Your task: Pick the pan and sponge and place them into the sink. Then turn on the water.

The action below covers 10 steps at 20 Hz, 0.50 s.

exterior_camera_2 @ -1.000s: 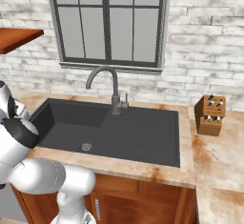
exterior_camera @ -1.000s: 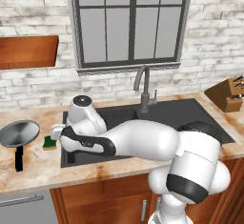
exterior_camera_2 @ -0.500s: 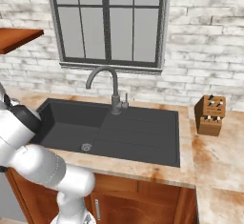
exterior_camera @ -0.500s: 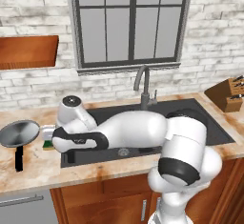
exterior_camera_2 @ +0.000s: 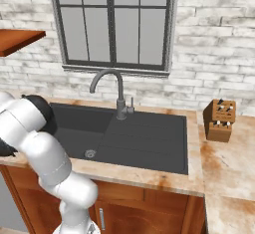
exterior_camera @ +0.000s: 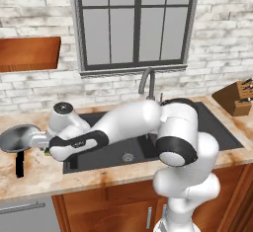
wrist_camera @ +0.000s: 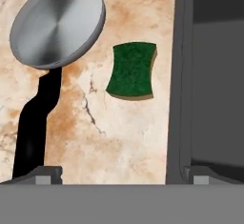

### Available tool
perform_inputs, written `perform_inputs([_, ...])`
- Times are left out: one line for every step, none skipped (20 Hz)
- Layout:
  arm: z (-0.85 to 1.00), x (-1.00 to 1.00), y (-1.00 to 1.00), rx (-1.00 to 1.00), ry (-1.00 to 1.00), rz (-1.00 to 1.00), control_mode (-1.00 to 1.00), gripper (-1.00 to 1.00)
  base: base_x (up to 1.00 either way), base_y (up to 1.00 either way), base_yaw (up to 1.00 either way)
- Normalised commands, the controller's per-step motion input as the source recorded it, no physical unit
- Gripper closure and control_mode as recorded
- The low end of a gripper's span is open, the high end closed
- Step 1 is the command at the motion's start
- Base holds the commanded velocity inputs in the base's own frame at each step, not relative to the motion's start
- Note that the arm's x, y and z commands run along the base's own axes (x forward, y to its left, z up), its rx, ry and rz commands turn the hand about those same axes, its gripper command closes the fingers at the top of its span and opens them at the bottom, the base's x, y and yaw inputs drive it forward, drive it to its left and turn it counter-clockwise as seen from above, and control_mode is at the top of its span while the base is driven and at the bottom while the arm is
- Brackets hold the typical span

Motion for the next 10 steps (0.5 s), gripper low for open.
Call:
perform_inputs([-0.06,0.02,0.49,0.00,0.01,0.00,-1.00,-1.00,0.00,0.00,0.00])
perform_inputs([-0.04,0.04,0.48,0.00,0.01,0.00,-1.00,-1.00,0.00,0.00,0.00])
perform_inputs([-0.03,0.02,0.48,0.00,0.00,0.00,-1.00,-1.00,0.00,0.00,0.00])
perform_inputs([-0.02,0.03,0.48,0.00,0.01,0.00,-1.00,-1.00,0.00,0.00,0.00])
perform_inputs([-0.01,0.02,0.49,0.00,0.01,0.00,-1.00,-1.00,0.00,0.00,0.00])
perform_inputs([-0.01,0.01,0.49,0.00,0.01,0.00,-1.00,-1.00,0.00,0.00,0.00])
perform_inputs([-0.01,0.02,0.49,0.00,0.01,0.00,-1.00,-1.00,0.00,0.00,0.00])
perform_inputs([0.00,0.04,0.48,0.00,0.01,0.00,-1.00,-1.00,0.00,0.00,0.00])
perform_inputs([0.00,0.04,0.49,0.00,0.01,0.00,-1.00,-1.00,0.00,0.00,0.00])
perform_inputs([0.00,0.04,0.49,0.00,0.02,0.00,-1.00,-1.00,0.00,0.00,0.00])
